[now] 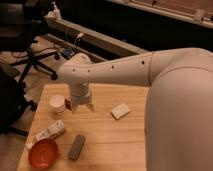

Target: Drag the ceramic bowl in a circle

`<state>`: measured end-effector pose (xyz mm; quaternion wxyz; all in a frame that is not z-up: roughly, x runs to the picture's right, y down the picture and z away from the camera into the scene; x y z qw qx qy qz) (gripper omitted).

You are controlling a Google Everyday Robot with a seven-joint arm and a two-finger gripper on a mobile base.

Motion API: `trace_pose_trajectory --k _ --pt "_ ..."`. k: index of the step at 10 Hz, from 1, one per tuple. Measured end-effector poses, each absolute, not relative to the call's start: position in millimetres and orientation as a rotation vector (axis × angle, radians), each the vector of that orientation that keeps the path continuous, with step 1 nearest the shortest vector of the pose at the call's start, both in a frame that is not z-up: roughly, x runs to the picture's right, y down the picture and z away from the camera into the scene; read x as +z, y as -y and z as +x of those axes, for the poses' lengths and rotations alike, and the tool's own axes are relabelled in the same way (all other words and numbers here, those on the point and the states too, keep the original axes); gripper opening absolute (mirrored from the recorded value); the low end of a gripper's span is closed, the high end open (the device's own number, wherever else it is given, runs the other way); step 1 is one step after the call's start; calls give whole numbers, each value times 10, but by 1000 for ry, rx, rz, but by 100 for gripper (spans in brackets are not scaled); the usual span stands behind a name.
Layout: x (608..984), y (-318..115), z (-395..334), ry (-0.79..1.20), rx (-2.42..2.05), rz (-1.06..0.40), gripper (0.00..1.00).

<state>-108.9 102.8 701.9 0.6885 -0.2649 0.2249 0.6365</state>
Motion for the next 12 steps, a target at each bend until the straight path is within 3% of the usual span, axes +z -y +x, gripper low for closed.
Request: trace_pose_trajectory --k 7,12 --pt "6609 -1531 -2155 -257 1030 -641 65" --pt "6712 -2045 -2521 -189 835 -696 65"
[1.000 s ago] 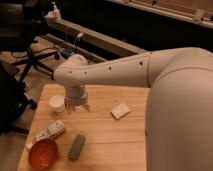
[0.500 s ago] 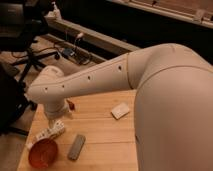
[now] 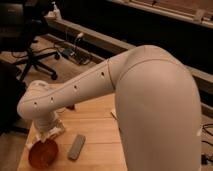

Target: Drag the ceramic bowl in a circle

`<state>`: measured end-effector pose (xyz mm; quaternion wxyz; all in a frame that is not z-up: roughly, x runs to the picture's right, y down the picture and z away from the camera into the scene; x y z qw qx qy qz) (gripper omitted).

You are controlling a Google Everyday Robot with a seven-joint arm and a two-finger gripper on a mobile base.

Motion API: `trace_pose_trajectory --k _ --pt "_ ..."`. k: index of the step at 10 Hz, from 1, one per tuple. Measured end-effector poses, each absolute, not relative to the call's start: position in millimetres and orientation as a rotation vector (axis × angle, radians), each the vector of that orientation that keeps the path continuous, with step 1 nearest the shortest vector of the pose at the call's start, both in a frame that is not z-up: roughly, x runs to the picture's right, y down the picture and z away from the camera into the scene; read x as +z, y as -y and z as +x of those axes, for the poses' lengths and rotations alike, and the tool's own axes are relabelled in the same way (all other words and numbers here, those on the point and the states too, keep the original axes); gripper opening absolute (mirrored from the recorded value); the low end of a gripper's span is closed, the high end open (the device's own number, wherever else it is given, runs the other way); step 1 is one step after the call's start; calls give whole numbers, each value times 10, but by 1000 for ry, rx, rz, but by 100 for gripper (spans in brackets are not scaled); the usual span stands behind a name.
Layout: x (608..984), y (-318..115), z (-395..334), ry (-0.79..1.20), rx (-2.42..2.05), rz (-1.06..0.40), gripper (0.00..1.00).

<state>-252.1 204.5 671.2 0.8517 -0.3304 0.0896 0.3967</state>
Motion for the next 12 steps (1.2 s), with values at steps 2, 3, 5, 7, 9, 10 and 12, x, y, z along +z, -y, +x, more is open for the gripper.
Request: trace_pose_trajectory --k 2,3,5,7,9,10,12 --pt "6840 -2226 -2579 -177 782 -714 65" --pt "6901 -2306 -2599 -178 758 -719 65" --pt "7024 -2419 -2604 -190 731 -725 65" --pt "7138 -2499 -2631 -203 713 -726 65" --pt "7254 -2578 -2674 -220 692 -732 51" --pt "7316 -2607 -2693 -227 686 -739 43" --pt "7460 -2624 -2762 -237 681 -750 22"
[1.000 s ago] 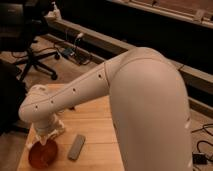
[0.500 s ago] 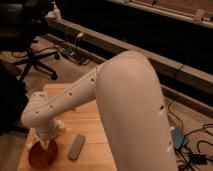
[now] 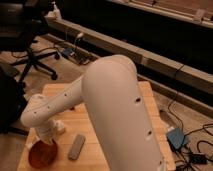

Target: Drag the ceramic bowl in a circle

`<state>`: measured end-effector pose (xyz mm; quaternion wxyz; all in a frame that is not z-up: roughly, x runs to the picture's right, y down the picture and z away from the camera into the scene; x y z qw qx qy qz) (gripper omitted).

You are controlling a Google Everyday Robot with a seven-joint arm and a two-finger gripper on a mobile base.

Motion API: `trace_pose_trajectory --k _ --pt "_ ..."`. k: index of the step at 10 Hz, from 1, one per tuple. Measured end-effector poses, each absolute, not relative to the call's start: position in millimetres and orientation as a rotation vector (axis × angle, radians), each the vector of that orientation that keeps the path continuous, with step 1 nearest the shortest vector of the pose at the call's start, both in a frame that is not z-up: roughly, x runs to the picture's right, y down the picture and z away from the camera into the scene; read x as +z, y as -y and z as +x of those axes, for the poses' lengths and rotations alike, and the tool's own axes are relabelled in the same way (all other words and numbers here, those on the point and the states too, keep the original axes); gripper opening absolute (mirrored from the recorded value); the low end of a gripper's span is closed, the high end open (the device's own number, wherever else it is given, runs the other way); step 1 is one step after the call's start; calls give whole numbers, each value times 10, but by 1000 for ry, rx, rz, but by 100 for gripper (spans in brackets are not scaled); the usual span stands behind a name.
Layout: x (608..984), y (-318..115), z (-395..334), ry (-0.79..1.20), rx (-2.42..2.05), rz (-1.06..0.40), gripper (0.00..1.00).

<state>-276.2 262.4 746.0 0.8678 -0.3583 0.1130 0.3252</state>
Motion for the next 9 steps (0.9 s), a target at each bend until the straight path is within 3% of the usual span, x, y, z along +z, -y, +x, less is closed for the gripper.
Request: trace_pose_trajectory --k 2,3,9 --pt "7558 -2597 -2843 -239 670 -750 3" --pt "7595 -2578 -2879 -241 662 -746 0" --pt "7778 -2256 -3107 -253 648 -686 0"
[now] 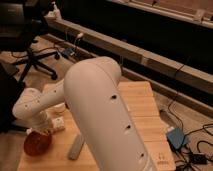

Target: Drag the ceramic bowl in a circle

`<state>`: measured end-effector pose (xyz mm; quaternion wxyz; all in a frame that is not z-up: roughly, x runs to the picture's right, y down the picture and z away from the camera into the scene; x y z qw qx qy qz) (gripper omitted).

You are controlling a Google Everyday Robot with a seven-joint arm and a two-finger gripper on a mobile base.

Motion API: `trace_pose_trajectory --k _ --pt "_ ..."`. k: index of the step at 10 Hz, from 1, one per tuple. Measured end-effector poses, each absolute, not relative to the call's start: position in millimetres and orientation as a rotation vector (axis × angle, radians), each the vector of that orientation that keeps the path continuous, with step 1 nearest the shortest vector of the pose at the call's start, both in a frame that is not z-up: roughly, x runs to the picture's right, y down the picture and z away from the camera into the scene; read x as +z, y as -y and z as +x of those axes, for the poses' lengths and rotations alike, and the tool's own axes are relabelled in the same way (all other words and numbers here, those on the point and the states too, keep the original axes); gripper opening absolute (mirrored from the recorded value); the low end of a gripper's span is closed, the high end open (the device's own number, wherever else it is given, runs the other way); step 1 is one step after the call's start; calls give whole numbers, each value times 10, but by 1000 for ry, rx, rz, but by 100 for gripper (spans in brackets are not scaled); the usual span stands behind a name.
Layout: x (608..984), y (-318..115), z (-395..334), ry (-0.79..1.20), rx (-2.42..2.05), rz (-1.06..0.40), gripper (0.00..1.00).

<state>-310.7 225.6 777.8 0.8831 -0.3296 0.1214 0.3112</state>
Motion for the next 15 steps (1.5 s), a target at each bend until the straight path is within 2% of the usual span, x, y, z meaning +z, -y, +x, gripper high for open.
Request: trace_pose_trajectory --k 4,7,11,15 --pt "8184 -2147 -2943 -344 683 -649 0" --pt "8472 -2008 -2310 -470 776 -592 0" --pt "8383 -1879 -1581 -563 868 -530 0" --pt "8119 -2045 -1599 -562 832 -542 0"
